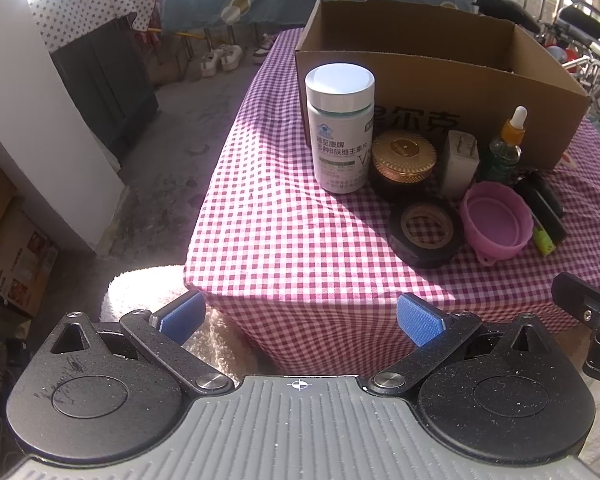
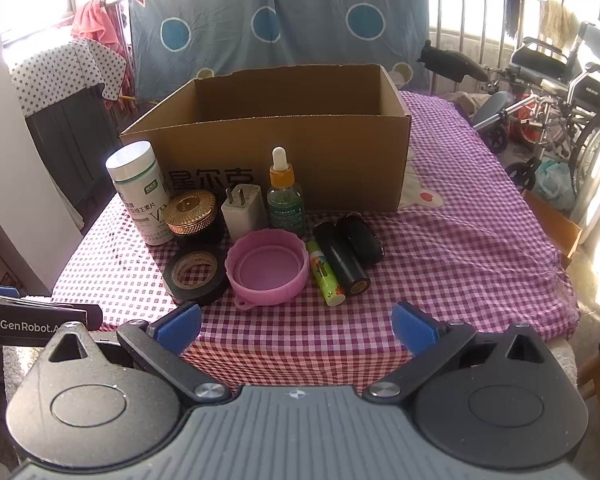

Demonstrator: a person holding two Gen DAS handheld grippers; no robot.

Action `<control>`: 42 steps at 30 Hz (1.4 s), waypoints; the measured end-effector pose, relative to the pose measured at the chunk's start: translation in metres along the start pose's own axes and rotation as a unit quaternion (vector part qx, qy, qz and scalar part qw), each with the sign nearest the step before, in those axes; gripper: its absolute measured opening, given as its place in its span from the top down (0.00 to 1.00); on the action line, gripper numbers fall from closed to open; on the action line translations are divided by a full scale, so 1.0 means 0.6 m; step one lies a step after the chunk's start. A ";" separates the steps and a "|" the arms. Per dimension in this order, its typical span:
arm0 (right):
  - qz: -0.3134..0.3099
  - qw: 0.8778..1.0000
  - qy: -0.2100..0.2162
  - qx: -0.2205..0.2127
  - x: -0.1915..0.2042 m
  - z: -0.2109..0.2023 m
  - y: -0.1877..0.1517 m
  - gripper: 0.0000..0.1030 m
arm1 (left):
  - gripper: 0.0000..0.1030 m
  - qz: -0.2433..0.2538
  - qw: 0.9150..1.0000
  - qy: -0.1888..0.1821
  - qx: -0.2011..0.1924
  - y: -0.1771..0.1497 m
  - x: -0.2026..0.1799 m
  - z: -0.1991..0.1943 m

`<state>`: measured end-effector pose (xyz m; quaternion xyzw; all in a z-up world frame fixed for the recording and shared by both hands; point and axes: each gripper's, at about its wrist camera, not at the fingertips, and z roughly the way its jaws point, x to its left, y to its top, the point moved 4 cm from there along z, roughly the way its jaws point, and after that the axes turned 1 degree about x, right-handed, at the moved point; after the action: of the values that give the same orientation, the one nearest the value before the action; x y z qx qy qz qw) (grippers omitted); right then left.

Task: Organize rigid objects

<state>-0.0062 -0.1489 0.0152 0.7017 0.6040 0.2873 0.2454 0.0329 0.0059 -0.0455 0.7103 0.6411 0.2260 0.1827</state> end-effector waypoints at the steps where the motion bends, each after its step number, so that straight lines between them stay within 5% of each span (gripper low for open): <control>1: 0.000 1.000 0.000 0.000 0.000 0.000 0.000 0.00 | 0.01 0.000 1.000 0.000 0.000 0.000 0.000 0.000; 30: 0.005 1.000 -0.014 -0.003 -0.006 0.007 0.009 0.00 | 0.01 0.005 1.000 0.004 0.007 0.008 0.002 0.014; 37: -0.004 0.999 -0.046 -0.013 -0.034 0.017 0.023 0.00 | 0.01 0.036 0.999 -0.028 -0.022 0.023 -0.030 0.017; 42: 0.030 0.999 -0.025 -0.033 -0.077 0.017 0.034 0.00 | 0.01 0.060 0.994 -0.074 -0.043 0.040 -0.065 0.019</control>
<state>0.0105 -0.1975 0.0170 0.7179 0.5664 0.2971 0.2748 0.0562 -0.0351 -0.0451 0.7537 0.5717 0.2105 0.2466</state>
